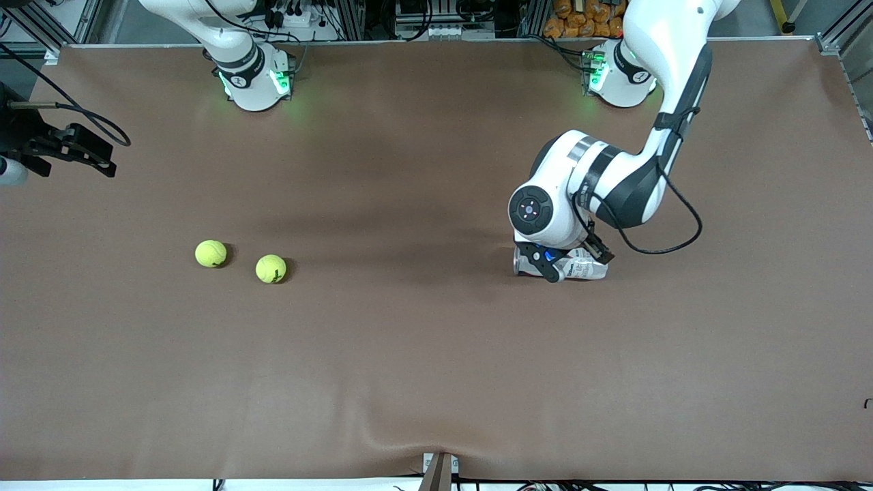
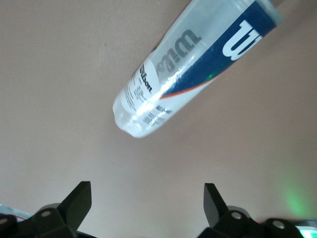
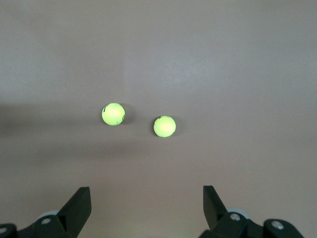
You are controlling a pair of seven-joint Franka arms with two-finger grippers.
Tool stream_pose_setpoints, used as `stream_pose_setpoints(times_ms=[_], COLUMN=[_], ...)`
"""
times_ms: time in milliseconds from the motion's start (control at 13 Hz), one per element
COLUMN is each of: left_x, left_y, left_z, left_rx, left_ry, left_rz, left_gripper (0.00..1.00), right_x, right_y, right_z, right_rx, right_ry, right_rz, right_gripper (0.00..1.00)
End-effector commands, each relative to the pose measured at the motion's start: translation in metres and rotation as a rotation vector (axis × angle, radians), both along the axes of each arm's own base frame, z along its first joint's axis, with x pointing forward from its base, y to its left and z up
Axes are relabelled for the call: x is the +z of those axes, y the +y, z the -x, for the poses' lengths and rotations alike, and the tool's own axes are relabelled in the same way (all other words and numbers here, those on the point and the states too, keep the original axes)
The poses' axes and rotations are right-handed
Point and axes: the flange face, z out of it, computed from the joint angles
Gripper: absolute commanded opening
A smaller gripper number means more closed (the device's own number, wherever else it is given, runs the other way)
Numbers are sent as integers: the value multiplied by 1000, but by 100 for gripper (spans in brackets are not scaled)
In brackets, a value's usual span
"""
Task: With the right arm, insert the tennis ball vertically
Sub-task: 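Lower the left gripper over the can and close it around the can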
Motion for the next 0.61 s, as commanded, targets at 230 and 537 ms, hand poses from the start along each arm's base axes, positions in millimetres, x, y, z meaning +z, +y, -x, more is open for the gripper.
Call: stream_pose_setpoints(times_ms=[230, 537], left_x=[-37, -58], left_y=[34, 27], left_z=[11, 27], left_rx=[-310, -408], left_ry=[42, 40], left_rz=[86, 76], left_gripper=[100, 100], right_x=[3, 3], right_y=[-3, -3], right_z=[7, 7], right_rx=[8, 8], right_ry=[-2, -2], right_rz=[-17, -17], right_gripper=[100, 100])
